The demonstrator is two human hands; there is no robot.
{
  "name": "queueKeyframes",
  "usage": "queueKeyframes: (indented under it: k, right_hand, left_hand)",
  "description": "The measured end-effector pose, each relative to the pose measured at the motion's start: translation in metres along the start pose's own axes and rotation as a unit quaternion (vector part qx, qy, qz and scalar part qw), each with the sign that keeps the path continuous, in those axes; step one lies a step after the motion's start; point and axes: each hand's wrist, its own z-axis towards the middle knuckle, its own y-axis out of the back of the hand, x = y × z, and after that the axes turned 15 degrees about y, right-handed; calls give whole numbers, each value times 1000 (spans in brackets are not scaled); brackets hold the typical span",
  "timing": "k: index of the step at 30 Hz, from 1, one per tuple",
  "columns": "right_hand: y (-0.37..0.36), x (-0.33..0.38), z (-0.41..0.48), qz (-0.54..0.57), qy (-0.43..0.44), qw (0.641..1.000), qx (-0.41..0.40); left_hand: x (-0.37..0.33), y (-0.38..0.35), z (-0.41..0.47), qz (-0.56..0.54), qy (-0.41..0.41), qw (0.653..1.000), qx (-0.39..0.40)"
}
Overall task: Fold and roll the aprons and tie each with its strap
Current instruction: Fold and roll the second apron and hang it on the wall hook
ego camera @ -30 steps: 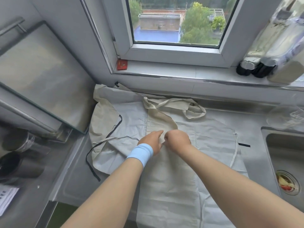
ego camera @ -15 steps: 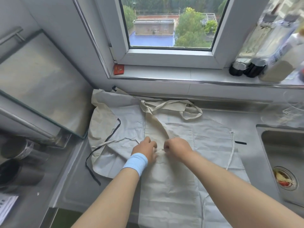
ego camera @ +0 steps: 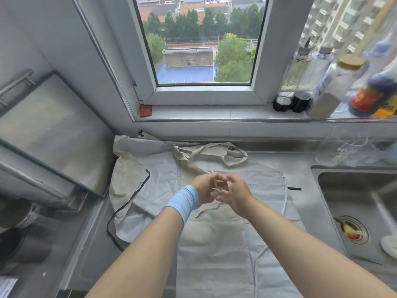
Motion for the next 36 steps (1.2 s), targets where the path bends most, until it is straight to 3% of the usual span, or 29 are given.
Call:
queueKeyframes:
  k: [1, 3, 5, 7, 11, 13, 18, 20, 22, 26, 28, 30, 33, 34, 36]
  right_hand:
    - [1, 2, -6, 33, -35, 997, 56]
    - [12, 4, -11, -17, -53, 994, 99]
    - [31, 6, -10, -151, -59, 985, 63]
    - [53, 6, -4, -213, -60, 975, 7]
    - [85, 12, 16, -170, -32, 976, -135]
    - [95, 12, 24, -202, 5, 965, -170]
    - [117, -9, 29, -443, 35, 893, -69]
    - [124, -21, 28, -568, 28, 821, -43]
    - [129, -33, 28, -631, 51, 773, -47]
    - [136, -50, 29, -588, 73, 801, -87]
    - [133, -48, 29, -574, 76, 811, -89]
    - [125, -45, 32, -545, 69, 831, -89]
    - [101, -39, 35, -493, 58, 863, -92]
    - [88, -37, 33, -476, 54, 873, -88]
    - [67, -39, 30, -372, 17, 927, -50]
  left_hand:
    - [-5, -9, -2, 25, -1, 999, -28]
    - [-11, -19, 4, 169, -25, 977, -125]
    - [-14, -19, 15, 287, -66, 937, -187]
    - [-14, -16, 22, 340, -92, 909, -222]
    - [-3, -19, 40, 444, -85, 861, -231]
    - [6, -22, 54, 516, -81, 823, -224]
    - [21, -40, 88, 714, -105, 670, -175]
    - [23, -42, 96, 761, -96, 617, -178]
    - [24, -41, 104, 773, -110, 593, -196]
    - [20, -37, 108, 809, -113, 546, -189]
    - [16, -30, 105, 805, -120, 550, -187]
    - [14, -19, 99, 761, -156, 599, -195]
    - [16, -2, 86, 655, -289, 663, -218]
    - [17, 2, 81, 622, -339, 668, -226]
    - [18, 4, 72, 578, -402, 670, -235]
